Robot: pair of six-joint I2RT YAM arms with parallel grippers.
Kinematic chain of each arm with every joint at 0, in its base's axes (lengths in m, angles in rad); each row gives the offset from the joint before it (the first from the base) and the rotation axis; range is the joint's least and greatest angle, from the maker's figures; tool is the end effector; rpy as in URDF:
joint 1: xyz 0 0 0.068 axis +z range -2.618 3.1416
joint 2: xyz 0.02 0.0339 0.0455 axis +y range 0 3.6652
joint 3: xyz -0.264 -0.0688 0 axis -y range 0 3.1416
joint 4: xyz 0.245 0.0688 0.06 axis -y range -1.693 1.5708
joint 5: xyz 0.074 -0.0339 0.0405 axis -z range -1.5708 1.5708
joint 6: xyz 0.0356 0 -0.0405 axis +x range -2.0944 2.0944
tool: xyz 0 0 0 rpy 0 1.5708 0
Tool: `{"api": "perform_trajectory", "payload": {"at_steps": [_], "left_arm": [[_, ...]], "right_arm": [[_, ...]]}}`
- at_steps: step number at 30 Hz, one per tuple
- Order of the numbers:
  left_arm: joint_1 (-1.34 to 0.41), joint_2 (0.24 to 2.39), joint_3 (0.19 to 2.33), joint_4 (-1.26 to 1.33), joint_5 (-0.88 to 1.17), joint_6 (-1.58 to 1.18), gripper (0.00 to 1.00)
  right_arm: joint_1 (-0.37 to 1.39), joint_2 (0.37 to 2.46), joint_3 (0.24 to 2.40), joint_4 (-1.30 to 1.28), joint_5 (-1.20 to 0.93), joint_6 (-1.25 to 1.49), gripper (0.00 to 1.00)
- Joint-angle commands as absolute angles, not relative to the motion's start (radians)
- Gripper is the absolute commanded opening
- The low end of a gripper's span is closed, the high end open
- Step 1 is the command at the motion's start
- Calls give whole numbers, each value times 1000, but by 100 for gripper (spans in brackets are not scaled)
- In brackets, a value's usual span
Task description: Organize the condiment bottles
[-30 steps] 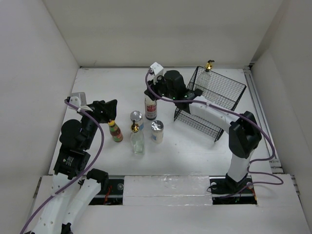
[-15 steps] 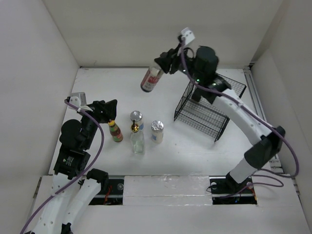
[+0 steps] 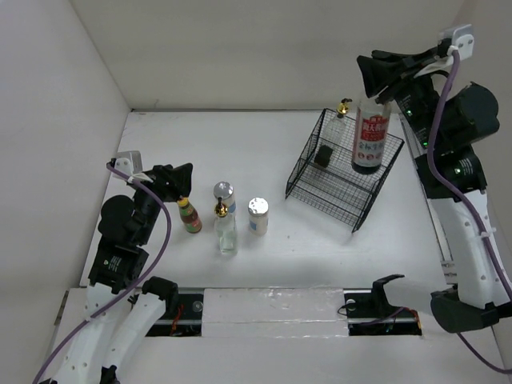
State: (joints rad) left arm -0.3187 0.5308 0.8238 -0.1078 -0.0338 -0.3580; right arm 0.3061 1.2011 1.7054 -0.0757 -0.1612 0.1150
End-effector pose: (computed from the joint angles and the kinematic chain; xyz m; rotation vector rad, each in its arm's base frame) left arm 0.1117 -0.0356 0.3955 -0.0563 1.4057 -0.5401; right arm 0.1979 0.0685 0.5759 -0.2539 1.1320 0.4654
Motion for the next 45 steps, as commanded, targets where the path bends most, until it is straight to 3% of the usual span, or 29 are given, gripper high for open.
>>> {"api": "perform_trajectory", "payload": {"at_steps": [1,12,23,45], "left_arm": [[-314,538,815,-58,-12,-360,56],[-314,548,815,-58,-3,-360,56],[-314,557,815,-58,-12,-360,56],[-314,566,815,-58,-12,-360,56]], "right_arm": [[235,1141,1707,-18,-106,137,18],[80,1085,1516,-3,-34,127,18],[-24,1261,1591,18,-34,109,18],[-43,1267,1373,212,77,109,18]]}}
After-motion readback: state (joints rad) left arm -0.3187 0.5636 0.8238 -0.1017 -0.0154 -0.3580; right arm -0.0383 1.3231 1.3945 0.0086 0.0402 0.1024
